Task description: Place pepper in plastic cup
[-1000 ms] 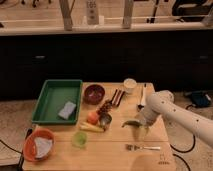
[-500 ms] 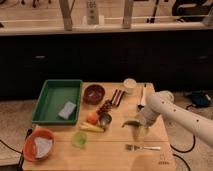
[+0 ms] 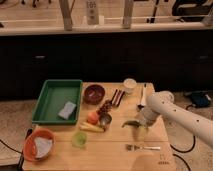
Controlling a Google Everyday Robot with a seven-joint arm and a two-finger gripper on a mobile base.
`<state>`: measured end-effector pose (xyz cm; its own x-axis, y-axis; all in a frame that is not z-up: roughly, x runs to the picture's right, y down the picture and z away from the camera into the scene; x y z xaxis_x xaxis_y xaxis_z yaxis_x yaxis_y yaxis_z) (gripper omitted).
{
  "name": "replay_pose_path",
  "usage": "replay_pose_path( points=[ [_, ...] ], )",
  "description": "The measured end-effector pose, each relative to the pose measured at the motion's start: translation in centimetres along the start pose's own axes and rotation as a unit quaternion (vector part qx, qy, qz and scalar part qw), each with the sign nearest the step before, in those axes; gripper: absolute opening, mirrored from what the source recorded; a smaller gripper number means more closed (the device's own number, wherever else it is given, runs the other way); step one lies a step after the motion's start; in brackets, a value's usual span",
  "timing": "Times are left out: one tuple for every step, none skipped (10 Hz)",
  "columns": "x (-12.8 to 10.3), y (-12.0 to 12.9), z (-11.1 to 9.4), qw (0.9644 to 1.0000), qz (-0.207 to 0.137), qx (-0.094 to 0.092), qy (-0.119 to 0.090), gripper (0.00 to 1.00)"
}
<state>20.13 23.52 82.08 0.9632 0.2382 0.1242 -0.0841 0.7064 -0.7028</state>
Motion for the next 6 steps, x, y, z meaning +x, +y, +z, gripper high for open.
replay_pose_path(
  points=[
    [0.13,-0.09,0.05,1.0000,0.002,0.001,-0.002,0.66],
    [0.23,-0.25,0.11,1.0000,0.004,0.001,-0.006,0.53],
    [0.33,-0.38,0.14,1.0000,0.005,0.001,-0.008,0.45],
    [0.54,-0.44,0.36,0.9999,0.006,-0.002,-0.011,0.33],
    [0.71,-0.42,0.60,0.9999,0.007,-0.006,-0.011,0.21],
    [0.72,-0.49,0.71,0.9998,0.006,-0.007,-0.015,0.13]
  ],
)
